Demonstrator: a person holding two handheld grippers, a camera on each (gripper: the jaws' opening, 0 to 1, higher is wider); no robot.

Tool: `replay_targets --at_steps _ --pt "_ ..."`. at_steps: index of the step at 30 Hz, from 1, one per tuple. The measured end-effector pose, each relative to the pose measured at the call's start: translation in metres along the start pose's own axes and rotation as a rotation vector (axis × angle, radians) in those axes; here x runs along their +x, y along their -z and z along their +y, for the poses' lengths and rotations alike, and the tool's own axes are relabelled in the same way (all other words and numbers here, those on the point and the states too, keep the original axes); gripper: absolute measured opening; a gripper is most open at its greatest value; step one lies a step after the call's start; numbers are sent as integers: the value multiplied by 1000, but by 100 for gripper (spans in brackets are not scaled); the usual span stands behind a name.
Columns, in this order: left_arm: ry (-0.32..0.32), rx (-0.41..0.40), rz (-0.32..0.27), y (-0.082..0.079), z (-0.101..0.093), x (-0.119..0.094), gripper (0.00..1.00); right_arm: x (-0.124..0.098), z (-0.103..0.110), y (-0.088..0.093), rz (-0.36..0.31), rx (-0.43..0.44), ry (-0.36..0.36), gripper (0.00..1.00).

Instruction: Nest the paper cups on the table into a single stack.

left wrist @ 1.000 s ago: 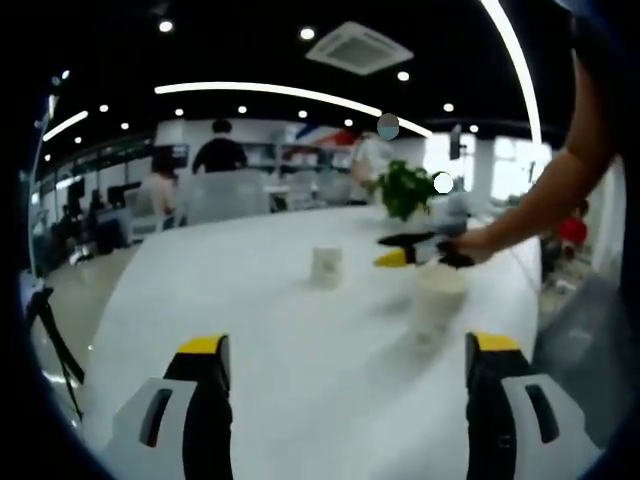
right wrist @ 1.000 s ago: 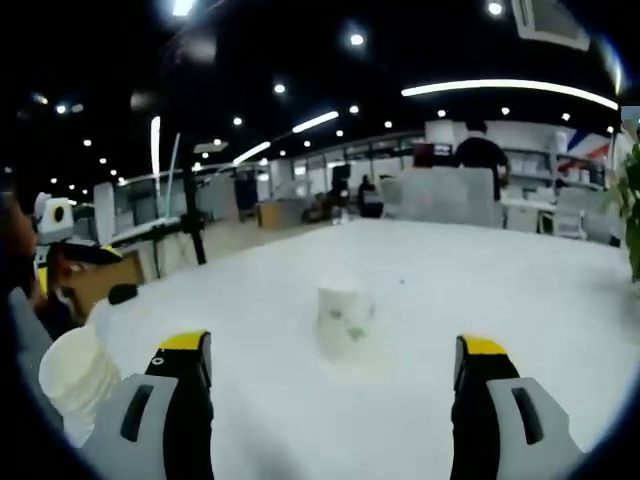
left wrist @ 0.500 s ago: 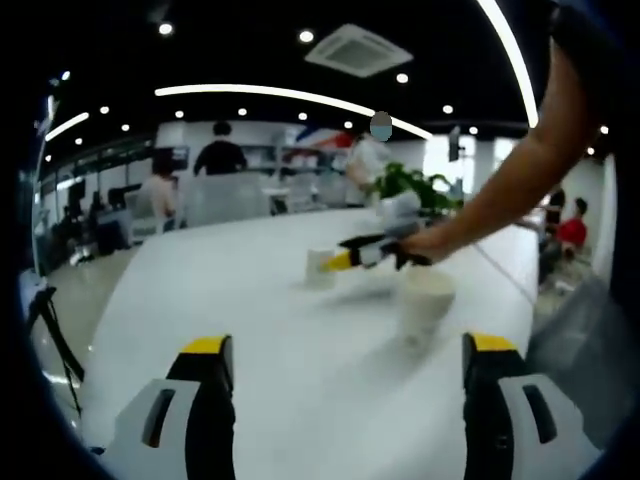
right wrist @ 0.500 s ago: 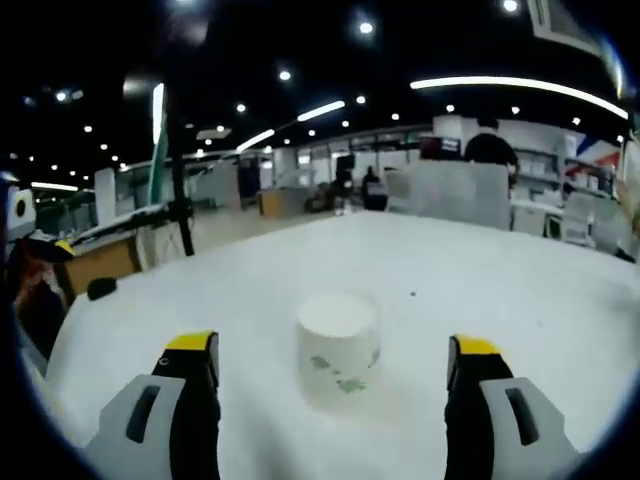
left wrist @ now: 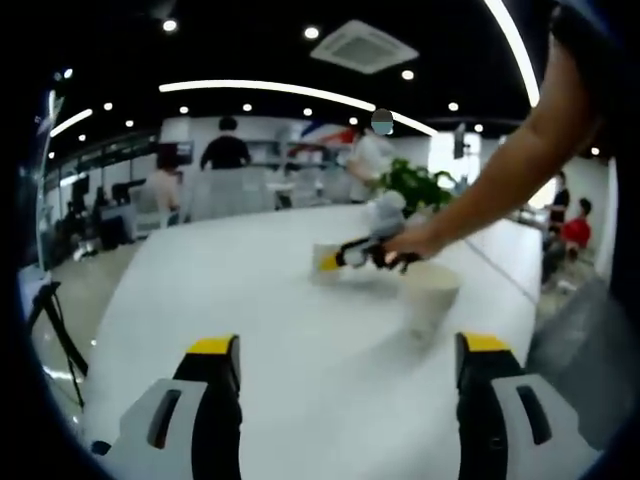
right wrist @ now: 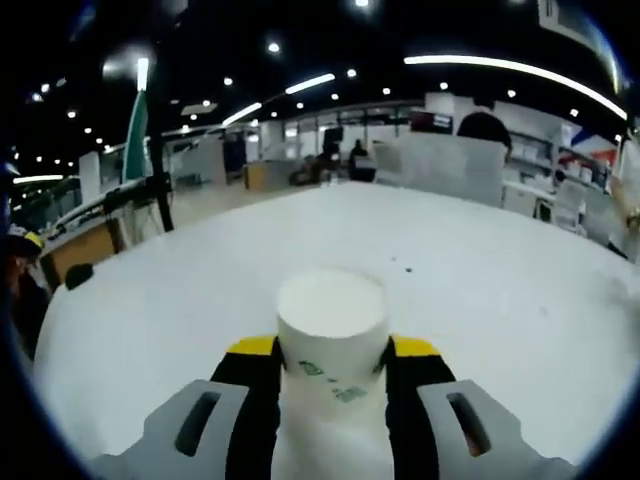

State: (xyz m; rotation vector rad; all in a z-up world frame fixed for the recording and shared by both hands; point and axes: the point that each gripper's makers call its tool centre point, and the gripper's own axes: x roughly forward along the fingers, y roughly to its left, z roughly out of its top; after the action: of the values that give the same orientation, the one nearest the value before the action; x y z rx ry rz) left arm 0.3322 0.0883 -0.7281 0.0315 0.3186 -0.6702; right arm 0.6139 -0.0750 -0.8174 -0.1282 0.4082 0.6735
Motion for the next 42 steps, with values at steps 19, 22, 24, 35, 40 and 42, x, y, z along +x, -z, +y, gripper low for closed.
replay_targets --at_steps 19,22,24,35,40,42 --pt "5 -4 4 -1 -4 2 87 -17 -8 -33 5 -13 4 37" --pt "9 0 3 -2 -5 3 87 -19 -12 -39 14 -28 2 38" --pt "11 1 2 -3 -6 3 88 -22 -14 -45 24 -30 6 38" --pt "13 -5 7 -8 -8 2 99 -43 -14 -86 -2 -46 -12 37" --pt "5 -9 8 -11 -6 1 99 -52 -13 -94 10 -60 -20 37" --pt "0 -7 7 -13 -5 0 99 -56 -13 -98 7 -59 -24 37"
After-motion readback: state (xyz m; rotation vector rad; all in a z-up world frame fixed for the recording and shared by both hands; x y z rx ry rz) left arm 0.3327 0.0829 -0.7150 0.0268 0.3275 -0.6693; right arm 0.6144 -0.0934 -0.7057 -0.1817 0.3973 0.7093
